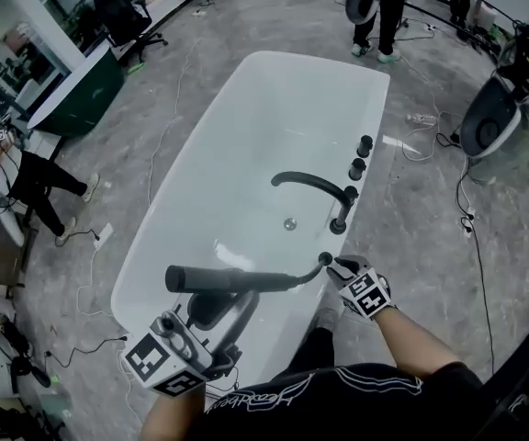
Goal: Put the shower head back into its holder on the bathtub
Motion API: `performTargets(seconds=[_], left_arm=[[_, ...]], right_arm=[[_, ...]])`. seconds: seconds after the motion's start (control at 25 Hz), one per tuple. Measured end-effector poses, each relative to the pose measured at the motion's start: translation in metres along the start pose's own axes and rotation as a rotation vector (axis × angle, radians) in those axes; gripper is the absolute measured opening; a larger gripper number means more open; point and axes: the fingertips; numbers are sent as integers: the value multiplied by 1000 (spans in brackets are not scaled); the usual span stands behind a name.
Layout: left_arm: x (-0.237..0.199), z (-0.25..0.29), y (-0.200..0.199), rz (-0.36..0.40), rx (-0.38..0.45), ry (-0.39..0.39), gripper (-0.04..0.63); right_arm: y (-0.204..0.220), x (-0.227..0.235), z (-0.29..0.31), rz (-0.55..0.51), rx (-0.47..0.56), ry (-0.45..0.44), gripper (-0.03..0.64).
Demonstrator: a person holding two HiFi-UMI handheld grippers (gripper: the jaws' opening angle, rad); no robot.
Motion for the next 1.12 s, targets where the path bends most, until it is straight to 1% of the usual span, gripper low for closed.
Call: performTargets(seconds=[0.12,0.2,0.32,0.52,0.68,0.8,0.96,1.12], left_arm=[[-5,7,14,-29,-16,4,121],[-12,11,27,-33,-50,-2,122],[-25,17,44,-2,-102,-31,123],[-33,42,73,69,-181,-46,121],[-43,65,104,72,-223,-61,121],[-47,82,128,91,-263,-61,122],[-52,106,162,145,-325,-76,121],[-61,111,189,156,-362,-119,121]], right_arm=[[11,2,-8,13,-12,2,97],[15,4,-16,19,-10,5,97],[18,9,-35,41,10,17,97],[20,21,-73,142,70,57,95],[25,28,-103,234,101,71,91],[28,32,-124,300,116,61,67],[22,45,-150,338,167,78,38],[14,35,-167,392,212,62,37]])
Point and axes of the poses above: the fingertips, and each gripper's own axes: z forward along the fingers, x to its right, y out of its underside, and after that the axes turned 11 degrees about y, right-handed
